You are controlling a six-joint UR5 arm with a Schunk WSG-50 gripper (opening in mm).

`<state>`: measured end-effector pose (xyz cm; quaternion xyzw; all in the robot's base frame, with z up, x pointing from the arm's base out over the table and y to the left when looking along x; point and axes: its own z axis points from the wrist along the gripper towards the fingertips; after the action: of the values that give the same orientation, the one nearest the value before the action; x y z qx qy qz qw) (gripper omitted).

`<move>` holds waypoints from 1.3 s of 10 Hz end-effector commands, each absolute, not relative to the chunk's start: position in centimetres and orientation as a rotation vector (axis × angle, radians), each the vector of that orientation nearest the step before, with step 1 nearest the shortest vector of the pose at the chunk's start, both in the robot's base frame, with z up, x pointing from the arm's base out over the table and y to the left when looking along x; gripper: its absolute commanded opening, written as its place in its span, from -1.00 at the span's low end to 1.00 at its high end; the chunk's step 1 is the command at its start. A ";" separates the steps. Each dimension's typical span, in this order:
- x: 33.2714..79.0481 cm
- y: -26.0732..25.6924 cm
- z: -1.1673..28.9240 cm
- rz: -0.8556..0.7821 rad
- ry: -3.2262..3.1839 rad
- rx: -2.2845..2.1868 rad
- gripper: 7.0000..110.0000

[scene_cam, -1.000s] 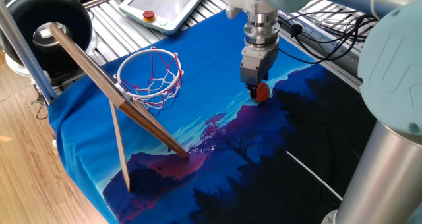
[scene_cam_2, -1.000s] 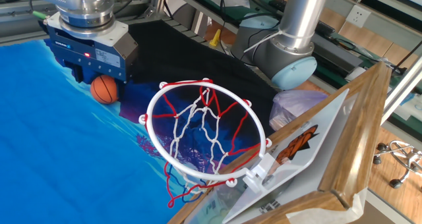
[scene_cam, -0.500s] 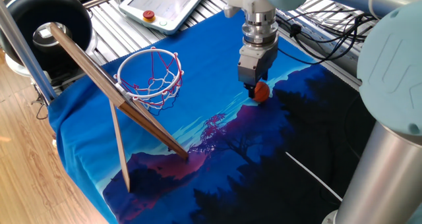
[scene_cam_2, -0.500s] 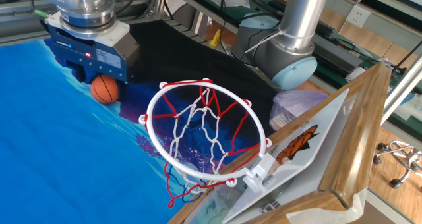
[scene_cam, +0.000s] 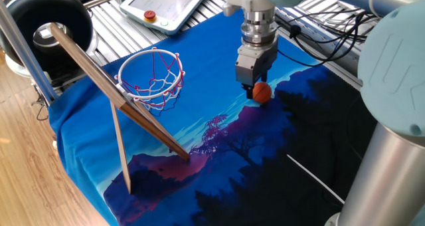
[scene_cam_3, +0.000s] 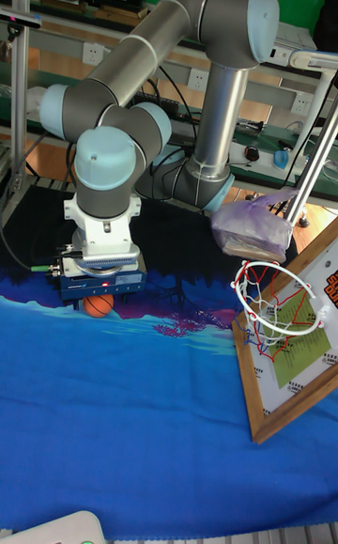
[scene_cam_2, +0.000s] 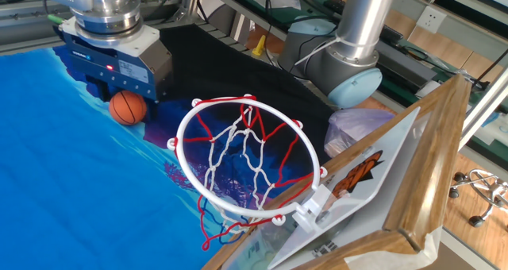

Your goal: Grab a basketball, release it and shoot it into the basket

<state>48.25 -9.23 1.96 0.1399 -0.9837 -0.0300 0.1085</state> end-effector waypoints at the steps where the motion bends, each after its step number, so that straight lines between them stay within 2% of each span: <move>1: 48.9 -9.9 1.9 -0.044 -2.916 0.406 -1.00; 3: 48.2 -9.1 2.3 -0.092 -2.894 0.399 -1.00; 5: 48.3 -9.8 2.2 -0.054 -2.892 0.392 -1.00; 7: 48.4 -8.2 2.4 -0.178 -2.881 0.517 -1.00; 8: 48.6 -7.9 2.5 -0.199 -2.884 0.545 0.57; 9: 49.7 -10.1 2.2 -0.041 -2.926 0.424 0.57; 10: 49.5 -10.2 2.5 -0.027 -2.915 0.423 -1.00; 13: 49.3 -8.4 3.1 -0.146 -2.890 0.506 -1.00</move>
<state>49.00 -9.38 2.56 0.1572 -0.9816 -0.0268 0.1051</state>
